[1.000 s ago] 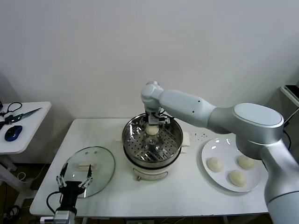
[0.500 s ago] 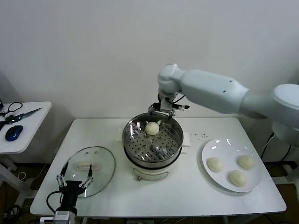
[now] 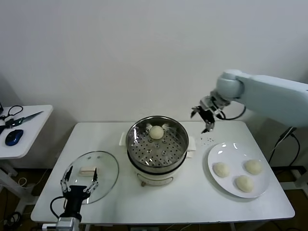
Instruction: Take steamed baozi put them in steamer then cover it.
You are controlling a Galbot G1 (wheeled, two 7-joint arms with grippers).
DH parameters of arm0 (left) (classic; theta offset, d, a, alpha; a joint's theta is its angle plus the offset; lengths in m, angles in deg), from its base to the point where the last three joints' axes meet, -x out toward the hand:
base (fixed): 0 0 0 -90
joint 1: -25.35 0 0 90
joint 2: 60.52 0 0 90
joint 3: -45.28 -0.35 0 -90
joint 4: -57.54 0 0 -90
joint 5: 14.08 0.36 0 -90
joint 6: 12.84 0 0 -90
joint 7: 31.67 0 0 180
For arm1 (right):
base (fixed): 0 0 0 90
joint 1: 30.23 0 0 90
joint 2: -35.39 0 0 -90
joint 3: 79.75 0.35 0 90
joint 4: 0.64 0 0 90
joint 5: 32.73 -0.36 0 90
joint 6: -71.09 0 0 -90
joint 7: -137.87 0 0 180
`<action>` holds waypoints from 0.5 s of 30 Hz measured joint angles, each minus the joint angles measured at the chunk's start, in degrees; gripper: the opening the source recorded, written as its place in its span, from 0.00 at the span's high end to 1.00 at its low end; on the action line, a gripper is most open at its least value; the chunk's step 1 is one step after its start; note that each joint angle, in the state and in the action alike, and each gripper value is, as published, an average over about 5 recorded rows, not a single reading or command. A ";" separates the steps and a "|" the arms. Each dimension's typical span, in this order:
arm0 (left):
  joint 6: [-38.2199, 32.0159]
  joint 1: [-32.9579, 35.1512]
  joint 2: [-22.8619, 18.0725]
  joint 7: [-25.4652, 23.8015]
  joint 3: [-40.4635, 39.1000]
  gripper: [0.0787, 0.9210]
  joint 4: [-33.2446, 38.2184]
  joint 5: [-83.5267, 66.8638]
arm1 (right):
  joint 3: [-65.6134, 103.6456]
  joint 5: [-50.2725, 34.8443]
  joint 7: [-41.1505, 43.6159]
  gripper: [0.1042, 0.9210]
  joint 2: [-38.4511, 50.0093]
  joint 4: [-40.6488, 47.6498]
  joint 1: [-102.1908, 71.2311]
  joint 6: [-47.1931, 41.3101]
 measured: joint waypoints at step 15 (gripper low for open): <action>-0.10 0.93 -0.36 0.06 0.47 0.12 -0.40 0.58 | 10.03 5.95 -0.25 0.12 6.61 2.69 -18.81 -4.58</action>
